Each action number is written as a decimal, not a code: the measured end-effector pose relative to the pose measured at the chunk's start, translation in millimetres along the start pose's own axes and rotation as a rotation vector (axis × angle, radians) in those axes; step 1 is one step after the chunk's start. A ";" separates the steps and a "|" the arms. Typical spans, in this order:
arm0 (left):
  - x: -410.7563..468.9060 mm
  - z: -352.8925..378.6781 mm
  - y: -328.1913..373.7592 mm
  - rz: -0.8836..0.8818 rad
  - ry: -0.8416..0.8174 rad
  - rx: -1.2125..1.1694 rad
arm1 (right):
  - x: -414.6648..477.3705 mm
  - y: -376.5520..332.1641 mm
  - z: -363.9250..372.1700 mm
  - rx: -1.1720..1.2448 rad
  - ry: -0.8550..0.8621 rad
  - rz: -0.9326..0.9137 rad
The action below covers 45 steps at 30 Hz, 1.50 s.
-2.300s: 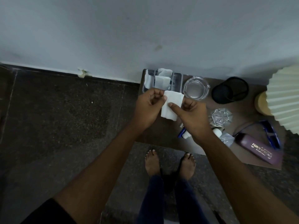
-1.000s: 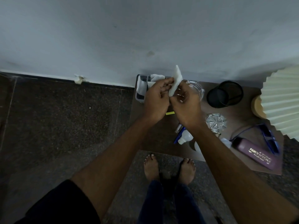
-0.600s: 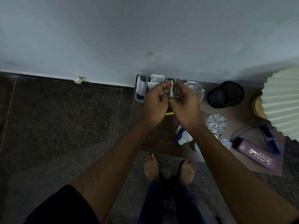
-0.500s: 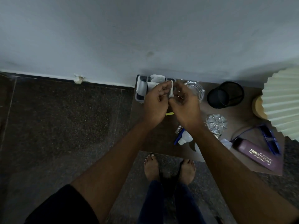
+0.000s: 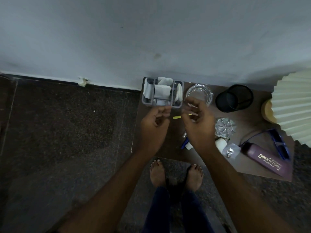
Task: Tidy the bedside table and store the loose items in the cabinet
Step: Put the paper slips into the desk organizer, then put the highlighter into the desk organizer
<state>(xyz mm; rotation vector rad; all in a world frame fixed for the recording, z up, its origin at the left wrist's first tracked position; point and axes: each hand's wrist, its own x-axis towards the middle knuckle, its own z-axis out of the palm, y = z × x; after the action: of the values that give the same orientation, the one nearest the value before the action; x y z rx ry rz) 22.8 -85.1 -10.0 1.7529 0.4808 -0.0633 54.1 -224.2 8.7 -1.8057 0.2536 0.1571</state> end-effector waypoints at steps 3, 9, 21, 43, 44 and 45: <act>-15.9 0.0 -12.1 -0.047 -0.013 0.032 | -15.6 14.9 0.6 -0.039 -0.002 0.026; -29.1 7.1 -36.2 -0.139 -0.011 0.071 | -38.9 47.0 1.2 -0.237 -0.030 0.058; -7.5 23.0 -56.0 -0.286 -0.013 0.172 | -17.0 58.8 1.1 -0.369 -0.007 0.166; 8.7 39.9 -32.2 -0.410 0.196 0.037 | 4.8 53.2 1.5 -0.458 0.073 0.123; 5.6 36.3 -30.1 -0.412 0.212 0.028 | 2.1 51.9 1.1 -0.430 0.066 0.122; 2.5 32.8 -27.8 -0.412 0.231 0.014 | -0.4 50.3 1.1 -0.393 0.060 0.125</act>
<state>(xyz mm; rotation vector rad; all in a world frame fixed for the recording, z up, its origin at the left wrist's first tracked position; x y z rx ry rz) 22.3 -111.0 -44.4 1.6583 1.0079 -0.1563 40.9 -234.8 -38.8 -2.1877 0.4001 0.2550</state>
